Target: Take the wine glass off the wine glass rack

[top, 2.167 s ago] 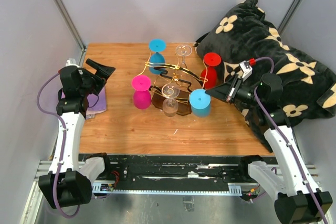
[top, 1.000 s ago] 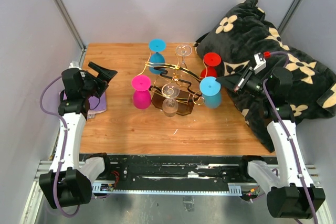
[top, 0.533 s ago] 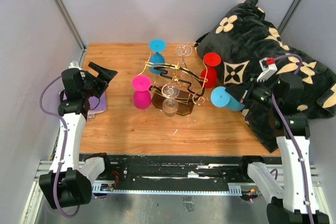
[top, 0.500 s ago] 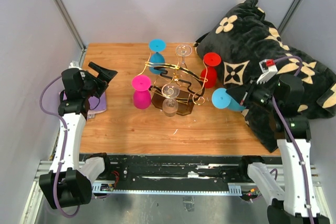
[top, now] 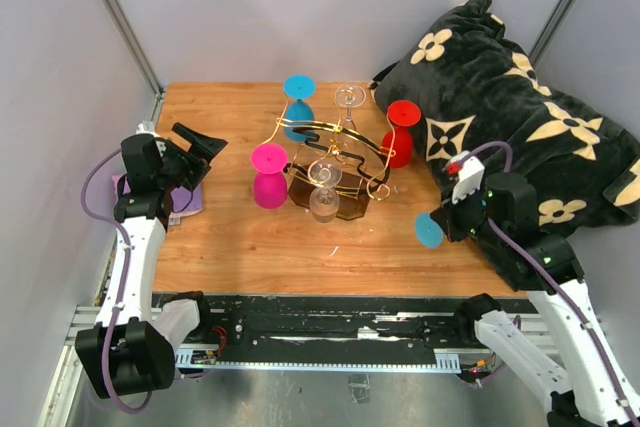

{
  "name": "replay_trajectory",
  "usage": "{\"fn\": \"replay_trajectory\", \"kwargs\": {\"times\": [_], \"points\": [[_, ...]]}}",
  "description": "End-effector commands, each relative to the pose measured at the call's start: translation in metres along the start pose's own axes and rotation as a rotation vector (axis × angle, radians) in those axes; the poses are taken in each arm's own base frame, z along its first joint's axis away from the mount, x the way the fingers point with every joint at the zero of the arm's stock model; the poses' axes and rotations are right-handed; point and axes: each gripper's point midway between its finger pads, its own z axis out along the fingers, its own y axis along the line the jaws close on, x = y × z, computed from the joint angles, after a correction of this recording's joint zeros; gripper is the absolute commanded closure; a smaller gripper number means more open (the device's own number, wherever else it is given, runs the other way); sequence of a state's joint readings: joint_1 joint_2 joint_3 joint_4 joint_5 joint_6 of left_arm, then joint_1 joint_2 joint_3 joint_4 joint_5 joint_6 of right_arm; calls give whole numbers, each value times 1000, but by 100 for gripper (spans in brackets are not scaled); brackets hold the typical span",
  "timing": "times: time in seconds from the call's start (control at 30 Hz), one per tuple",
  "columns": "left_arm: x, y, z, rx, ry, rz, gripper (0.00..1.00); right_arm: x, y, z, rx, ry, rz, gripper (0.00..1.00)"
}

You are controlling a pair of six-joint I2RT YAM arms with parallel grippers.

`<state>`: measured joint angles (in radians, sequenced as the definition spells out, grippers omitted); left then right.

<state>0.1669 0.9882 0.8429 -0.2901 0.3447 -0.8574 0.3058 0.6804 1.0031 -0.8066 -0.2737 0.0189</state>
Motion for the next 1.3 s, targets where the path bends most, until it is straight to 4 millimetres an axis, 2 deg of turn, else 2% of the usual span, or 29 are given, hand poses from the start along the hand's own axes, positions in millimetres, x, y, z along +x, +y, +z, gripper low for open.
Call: {"fn": "replay_trajectory", "kwargs": {"times": [0.0,0.13,0.3,0.43,0.5,0.6,0.77,0.93,1.27], "points": [[3,-8,1,54,10,16,4,21,-27,11,155,52,-257,99],[6,-9,1,64,28,28,4,24,-21,28,151,27,-352,99],[6,-9,1,67,29,42,4,34,-17,48,197,25,-582,99],[10,-6,4,72,44,37,4,36,-10,58,229,-11,-710,99],[13,-3,5,69,52,33,4,37,-15,60,276,-26,-767,99],[14,-1,6,69,53,32,4,41,-11,63,298,-35,-851,99],[16,-1,9,79,64,27,4,51,-3,73,363,35,-1030,100],[17,-2,7,81,69,36,4,59,4,85,424,120,-1068,99],[22,0,9,86,88,30,4,81,21,102,433,186,-1003,99]]}}
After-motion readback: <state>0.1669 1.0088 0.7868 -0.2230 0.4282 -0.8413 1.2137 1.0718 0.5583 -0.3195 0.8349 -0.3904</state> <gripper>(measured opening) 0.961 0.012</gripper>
